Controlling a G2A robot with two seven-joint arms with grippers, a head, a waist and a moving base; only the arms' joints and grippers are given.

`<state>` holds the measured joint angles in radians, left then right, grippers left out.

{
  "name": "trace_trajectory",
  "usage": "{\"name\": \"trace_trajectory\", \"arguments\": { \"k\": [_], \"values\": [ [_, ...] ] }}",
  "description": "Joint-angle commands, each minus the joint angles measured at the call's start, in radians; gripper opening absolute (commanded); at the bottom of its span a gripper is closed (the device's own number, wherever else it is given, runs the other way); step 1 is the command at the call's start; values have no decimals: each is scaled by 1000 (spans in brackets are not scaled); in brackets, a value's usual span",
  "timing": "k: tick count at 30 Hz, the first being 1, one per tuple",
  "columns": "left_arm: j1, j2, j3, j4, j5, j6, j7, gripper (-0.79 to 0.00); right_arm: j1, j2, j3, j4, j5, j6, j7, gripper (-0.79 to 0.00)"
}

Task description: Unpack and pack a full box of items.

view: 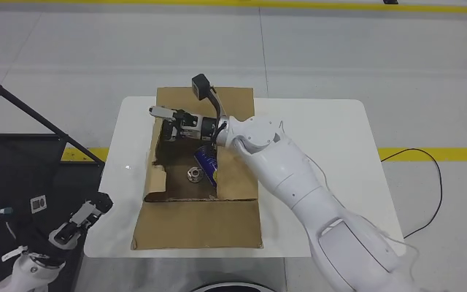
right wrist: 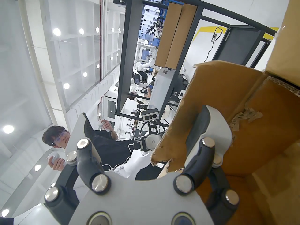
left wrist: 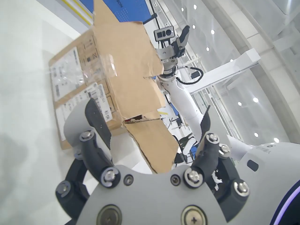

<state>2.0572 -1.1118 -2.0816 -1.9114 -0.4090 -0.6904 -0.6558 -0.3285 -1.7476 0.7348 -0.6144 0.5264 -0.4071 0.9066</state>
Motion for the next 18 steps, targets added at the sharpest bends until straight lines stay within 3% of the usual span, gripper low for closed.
{"name": "trace_trajectory", "arguments": {
  "k": [1,11,18],
  "values": [
    [1,-1,-19,13,-30,1,15,0,7,-10,-7,11,-1,-13,-1,0],
    [11,-9,-90,66,-129,-11,31,0,53,-81,-62,92,-47,-87,-63,0],
    [23,-17,-108,68,-150,-31,33,0,71,-137,-106,158,-84,-85,-88,0]
  ]
}}
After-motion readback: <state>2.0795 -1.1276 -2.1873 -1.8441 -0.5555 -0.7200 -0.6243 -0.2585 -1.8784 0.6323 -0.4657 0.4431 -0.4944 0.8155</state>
